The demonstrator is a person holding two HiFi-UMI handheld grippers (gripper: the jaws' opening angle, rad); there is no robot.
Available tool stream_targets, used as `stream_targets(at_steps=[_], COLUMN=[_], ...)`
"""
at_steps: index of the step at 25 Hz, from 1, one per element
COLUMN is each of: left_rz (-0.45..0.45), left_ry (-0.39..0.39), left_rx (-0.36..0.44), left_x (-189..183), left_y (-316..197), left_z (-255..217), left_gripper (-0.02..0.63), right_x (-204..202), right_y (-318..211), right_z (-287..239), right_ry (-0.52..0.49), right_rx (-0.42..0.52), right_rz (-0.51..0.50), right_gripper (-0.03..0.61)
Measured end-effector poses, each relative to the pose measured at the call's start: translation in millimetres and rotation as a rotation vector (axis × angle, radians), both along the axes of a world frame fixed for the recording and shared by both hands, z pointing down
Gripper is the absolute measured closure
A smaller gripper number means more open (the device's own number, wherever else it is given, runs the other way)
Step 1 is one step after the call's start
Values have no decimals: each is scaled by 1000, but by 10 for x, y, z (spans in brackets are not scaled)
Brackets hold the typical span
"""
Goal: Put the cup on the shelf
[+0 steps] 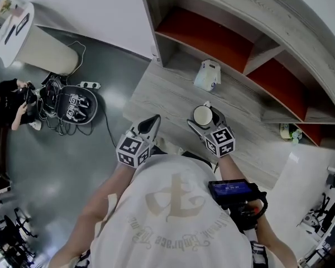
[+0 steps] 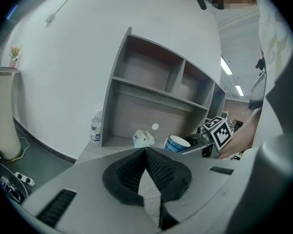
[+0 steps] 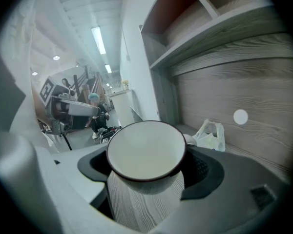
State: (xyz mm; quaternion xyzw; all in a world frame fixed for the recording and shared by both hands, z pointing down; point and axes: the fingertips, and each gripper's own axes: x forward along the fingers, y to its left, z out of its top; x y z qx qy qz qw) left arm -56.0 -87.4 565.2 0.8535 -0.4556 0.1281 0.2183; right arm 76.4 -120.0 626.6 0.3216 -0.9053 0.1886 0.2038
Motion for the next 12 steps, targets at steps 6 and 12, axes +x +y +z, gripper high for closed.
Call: stream_targets(at_steps=[6, 12], left_rz=[39, 101], left_ry=[8, 17], left_rx=[23, 39], left_x=[-98, -122], left_y=[-152, -164], left_z=[-85, -95], left_gripper=[612, 612], right_x=[-52, -137], right_y=[-47, -63], right_z=[-232, -513], right_ry=[-11, -24], right_rx=[19, 45], right_rz=[27, 28], right_gripper=[169, 169])
